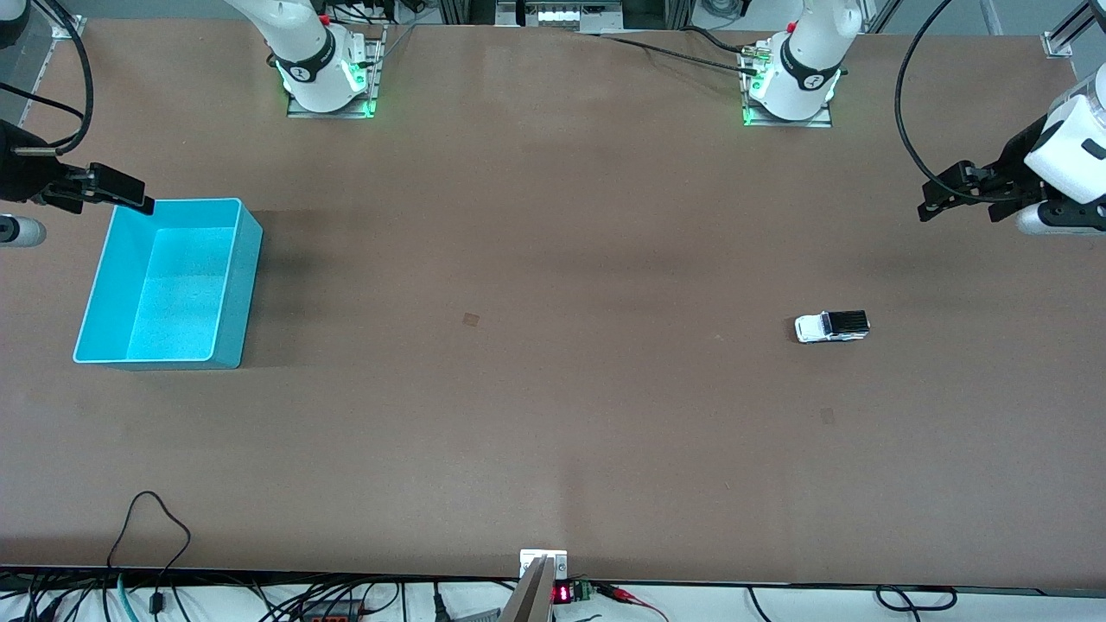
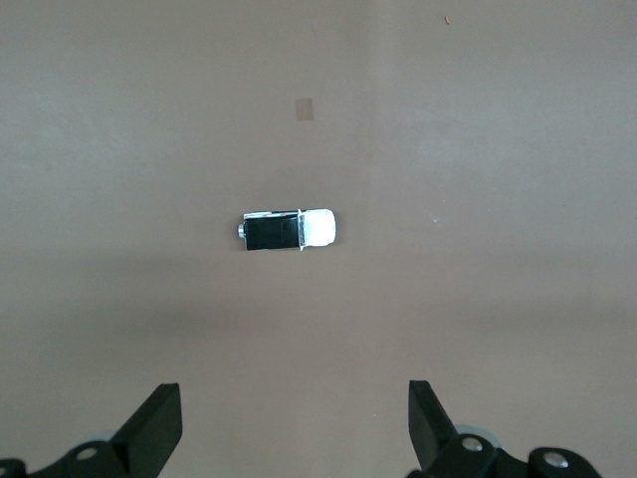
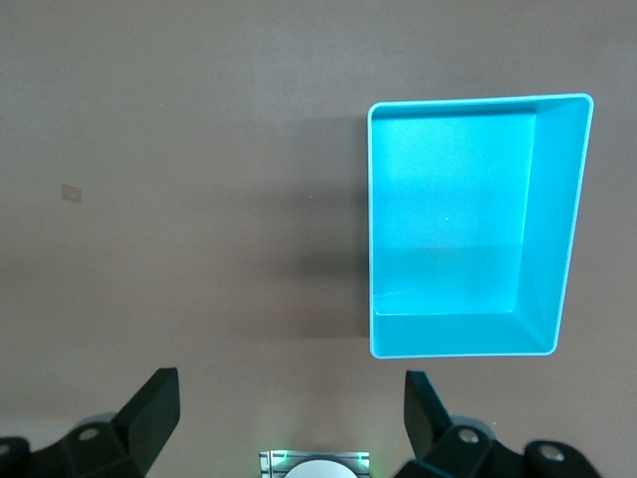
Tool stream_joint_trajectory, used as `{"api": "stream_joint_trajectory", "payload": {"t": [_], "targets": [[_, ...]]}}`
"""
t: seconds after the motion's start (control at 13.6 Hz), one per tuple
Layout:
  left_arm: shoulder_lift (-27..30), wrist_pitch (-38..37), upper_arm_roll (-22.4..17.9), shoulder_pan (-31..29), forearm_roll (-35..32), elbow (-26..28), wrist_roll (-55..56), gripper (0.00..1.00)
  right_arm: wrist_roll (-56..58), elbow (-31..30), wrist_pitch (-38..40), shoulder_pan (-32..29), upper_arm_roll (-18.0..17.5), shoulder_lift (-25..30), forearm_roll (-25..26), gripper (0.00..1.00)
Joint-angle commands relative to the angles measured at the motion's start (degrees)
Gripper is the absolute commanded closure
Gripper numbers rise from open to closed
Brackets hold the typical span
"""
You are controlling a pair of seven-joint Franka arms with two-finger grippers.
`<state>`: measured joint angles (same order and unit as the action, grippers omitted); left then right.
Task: Wind and store white jeep toy
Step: 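Reach the left gripper down to the white toy jeep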
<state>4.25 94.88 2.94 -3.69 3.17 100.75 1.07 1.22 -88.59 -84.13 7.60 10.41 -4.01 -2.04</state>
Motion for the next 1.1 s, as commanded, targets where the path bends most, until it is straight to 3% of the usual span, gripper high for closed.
{"api": "stream_joint_trajectory", "payload": {"t": [0.0, 0.44, 1.03], "targets": [[1.11, -1.10, 0.57, -0.70, -0.44, 0.06, -0.28, 0.00, -0.07, -0.18, 0.10, -0.13, -0.04, 0.40, -0.15, 0.00], [-0.90, -1.10, 0.66, -0.53, -0.44, 0.76, -0.36, 0.00, -0.42, -0.18, 0.02, -0.13, -0.04, 0.40, -0.15, 0.00], [-13.90, 0.13, 2.85, 2.29, -2.99, 0.94, -4.31, 0.00, 0.10, -0.18, 0.28, -0.30, -0.04, 0.40, -0.24, 0.00]]}}
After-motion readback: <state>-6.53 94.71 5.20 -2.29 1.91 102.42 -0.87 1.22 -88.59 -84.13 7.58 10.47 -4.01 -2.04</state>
